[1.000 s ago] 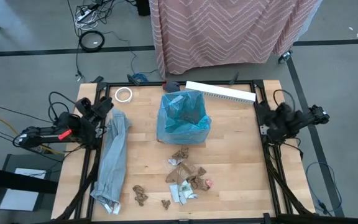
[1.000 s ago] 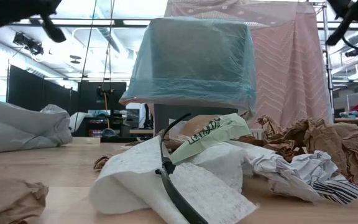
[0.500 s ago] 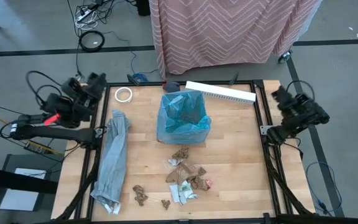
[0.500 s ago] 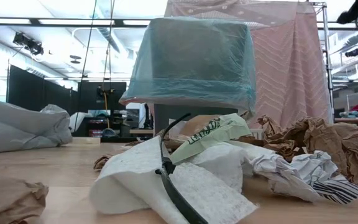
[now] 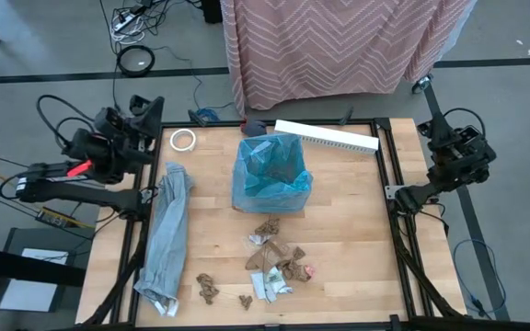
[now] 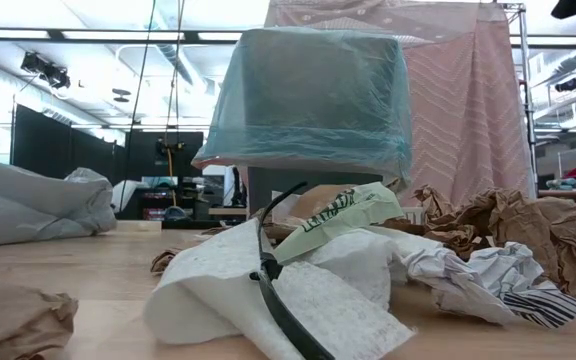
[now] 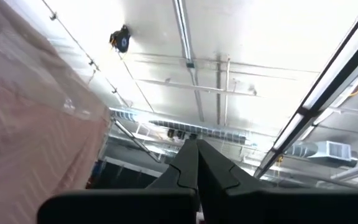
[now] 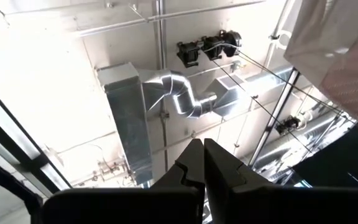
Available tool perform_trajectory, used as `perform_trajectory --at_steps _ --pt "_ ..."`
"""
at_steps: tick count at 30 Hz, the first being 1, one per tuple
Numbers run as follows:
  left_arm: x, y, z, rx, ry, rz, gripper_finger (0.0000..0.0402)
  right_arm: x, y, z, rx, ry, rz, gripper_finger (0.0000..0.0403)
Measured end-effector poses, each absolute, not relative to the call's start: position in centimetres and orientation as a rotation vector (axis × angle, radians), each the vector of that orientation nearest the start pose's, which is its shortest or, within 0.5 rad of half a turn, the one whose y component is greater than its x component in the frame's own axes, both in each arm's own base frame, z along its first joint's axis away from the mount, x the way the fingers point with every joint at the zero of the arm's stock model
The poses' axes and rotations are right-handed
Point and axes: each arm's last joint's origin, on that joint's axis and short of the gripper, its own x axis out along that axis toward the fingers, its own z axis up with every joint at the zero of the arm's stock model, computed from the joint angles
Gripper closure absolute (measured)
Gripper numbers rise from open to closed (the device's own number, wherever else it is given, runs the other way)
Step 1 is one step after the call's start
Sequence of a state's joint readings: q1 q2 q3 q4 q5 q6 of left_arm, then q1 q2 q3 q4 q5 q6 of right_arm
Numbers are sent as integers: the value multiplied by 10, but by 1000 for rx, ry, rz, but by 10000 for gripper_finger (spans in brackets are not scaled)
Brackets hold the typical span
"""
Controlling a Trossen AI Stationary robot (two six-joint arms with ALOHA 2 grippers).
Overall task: Place trash/remove bag and relplace
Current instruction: Put the brown napkin into the trash bin
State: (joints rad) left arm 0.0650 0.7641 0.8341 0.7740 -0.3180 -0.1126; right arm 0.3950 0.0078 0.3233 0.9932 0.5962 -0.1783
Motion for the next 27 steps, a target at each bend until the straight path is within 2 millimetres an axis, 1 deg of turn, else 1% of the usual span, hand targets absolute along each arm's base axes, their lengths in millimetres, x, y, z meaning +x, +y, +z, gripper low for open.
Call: perform_trajectory --at_steps 2,5,7,9,12,15,18,21,25,27 --pt "135 18 433 -250 -859 293 396 1 -17 327 463 -1119 -269 398" --pt "139 16 433 -261 -851 207 396 3 -15 332 332 -1075 -269 394" --pt "142 15 436 -281 -831 140 396 4 -15 339 287 -996 -265 384" --pt "147 13 442 -311 -777 81 395 8 -14 350 271 -875 -288 368" --pt "157 10 453 -327 -637 37 388 23 -10 366 244 -669 -298 332" --pt "169 4 460 -350 -438 -13 372 36 -4 382 259 -501 -268 288" --pt "181 -2 460 -400 -215 -40 354 48 1 390 304 -325 -244 246" --pt "192 -11 449 -480 -3 -72 337 57 5 392 372 -160 -215 212" --pt "202 -28 418 -597 327 -118 326 66 12 385 475 5 -119 183" --pt "204 -39 401 -607 498 -110 326 71 16 378 518 87 -90 178"
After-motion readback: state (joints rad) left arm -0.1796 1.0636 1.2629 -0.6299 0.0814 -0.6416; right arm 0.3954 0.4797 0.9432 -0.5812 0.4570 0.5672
